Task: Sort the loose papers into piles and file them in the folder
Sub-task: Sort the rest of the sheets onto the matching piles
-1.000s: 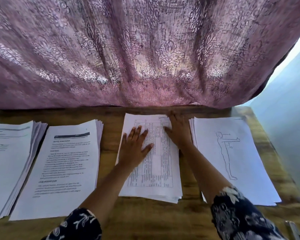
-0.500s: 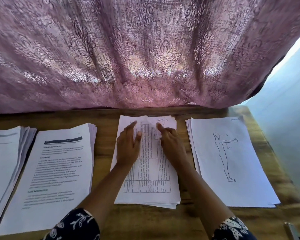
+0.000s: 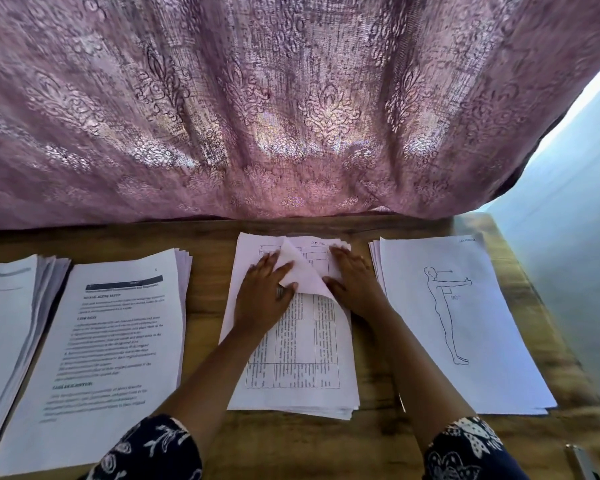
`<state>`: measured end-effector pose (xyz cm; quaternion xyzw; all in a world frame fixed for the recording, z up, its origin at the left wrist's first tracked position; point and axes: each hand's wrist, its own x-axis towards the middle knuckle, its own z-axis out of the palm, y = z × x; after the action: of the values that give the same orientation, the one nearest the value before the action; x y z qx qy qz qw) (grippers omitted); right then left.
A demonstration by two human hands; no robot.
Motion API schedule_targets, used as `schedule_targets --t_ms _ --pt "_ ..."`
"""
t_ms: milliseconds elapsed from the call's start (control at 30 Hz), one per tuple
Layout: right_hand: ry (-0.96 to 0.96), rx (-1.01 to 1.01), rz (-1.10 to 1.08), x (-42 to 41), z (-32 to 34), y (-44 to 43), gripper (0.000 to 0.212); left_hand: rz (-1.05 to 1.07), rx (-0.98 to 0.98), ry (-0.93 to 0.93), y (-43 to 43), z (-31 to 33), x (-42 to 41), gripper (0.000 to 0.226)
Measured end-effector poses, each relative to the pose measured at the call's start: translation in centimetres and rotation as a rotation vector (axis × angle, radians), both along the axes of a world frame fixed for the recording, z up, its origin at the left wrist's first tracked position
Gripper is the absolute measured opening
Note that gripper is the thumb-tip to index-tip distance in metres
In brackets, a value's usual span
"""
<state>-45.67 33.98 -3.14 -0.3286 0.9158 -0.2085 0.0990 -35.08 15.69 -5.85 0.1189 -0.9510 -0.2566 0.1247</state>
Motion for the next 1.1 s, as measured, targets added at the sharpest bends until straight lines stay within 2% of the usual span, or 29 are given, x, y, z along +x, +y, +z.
schedule_targets --t_ms 133,233,300,367,467,533,633,700,767,867,1033,1100 --pt "0.029 0.008 -0.033 0.7 1.2 -0.4 0.060 0.001 0.019 0.011 0.0 0.1 0.1 0.055" --pt "-0.074 -0.247 -0.223 2.6 2.3 -0.8 0.057 0.010 0.046 0.029 0.0 0.1 0.2 0.059" --pt "-0.140 -0.386 -0.173 4.0 2.6 -1.0 0.061 0.001 0.102 0.058 0.2 0.4 0.4 0.067" --pt "-0.107 -0.331 0.034 4.9 1.9 -0.8 0.066 0.024 0.249 0.127 0.4 0.8 0.8 0.070" --pt "-0.050 -0.044 0.190 4.9 1.8 -0.4 0.059 0.043 0.399 0.193 0.5 1.4 1.0 0.067" --pt "-0.042 0.074 0.235 4.7 1.6 -0.1 0.053 0.052 0.356 0.167 0.4 1.6 0.9 0.072" --pt "-0.181 -0.122 0.136 4.3 2.1 -0.1 0.041 0.029 0.176 0.110 0.0 0.6 0.5 0.067" --pt "-0.135 -0.206 0.007 2.6 2.0 -0.6 0.037 0.009 0.043 0.047 -0.1 0.1 0.2 0.056" --pt "-0.010 -0.080 -0.024 0.9 1.1 -0.8 0.048 0.012 0.013 0.007 -0.1 0.0 0.1 0.054" --pt "0.043 0.091 0.005 -0.2 -0.4 -0.4 0.067 0.007 -0.034 0.001 -0.1 -0.1 0.2 0.054" --pt "0.101 0.084 -0.023 1.2 1.7 -0.8 0.060 -0.003 -0.032 -0.062 -0.1 0.3 -0.1 0.061" --pt "0.060 -0.052 -0.135 2.2 2.3 -1.1 0.056 -0.007 -0.025 -0.064 -0.1 0.2 -0.1 0.061"
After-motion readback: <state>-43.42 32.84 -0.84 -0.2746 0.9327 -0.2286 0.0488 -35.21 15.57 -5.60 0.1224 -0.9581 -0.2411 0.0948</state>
